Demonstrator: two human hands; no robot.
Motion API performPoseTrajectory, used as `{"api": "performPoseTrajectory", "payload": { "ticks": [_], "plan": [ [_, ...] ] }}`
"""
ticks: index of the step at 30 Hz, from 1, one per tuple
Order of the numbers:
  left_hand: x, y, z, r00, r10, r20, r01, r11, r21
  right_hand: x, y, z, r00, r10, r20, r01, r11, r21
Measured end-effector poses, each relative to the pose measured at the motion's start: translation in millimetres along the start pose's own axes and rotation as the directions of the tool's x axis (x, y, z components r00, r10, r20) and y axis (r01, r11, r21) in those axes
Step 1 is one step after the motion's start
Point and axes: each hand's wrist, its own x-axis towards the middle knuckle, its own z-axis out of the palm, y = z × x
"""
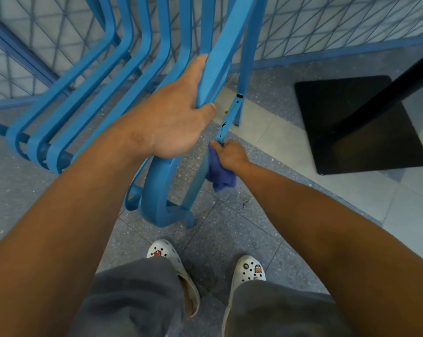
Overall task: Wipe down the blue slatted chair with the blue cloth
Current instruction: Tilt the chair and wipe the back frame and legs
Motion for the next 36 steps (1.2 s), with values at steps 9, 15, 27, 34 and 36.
{"api": "performPoseTrajectory", "payload": {
  "ticks": [9,15,27,34,36],
  "plan": [
    [2.0,-2.0,-0.5,1.0,0.028,-0.001,-0.028,1.0,-0.011,-13.2,10.5,14.9,0.995,-0.018,0.1,0.017,1.0,0.016],
    [2.9,-4.2,0.5,0.999,0.045,-0.009,-0.045,0.999,-0.031,8.6,-1.8,0.5,0.999,0.011,0.036,-0.013,0.998,0.055],
    [5.8,-7.8,1.8,0.998,0.061,-0.031,-0.062,0.997,-0.042,-17.4,16.0,21.0,0.994,-0.034,0.105,0.032,0.999,0.017],
    [6.3,-8.3,1.3,0.996,0.091,-0.015,-0.092,0.993,-0.078,9.9,-3.5,-4.8,1.0,-0.023,-0.006,0.023,0.998,0.05],
    [5.4,-7.8,2.0,0.996,0.083,-0.014,-0.084,0.994,-0.071,23.6,-9.7,-13.4,0.999,-0.008,-0.038,0.01,0.999,0.036]
  ]
}}
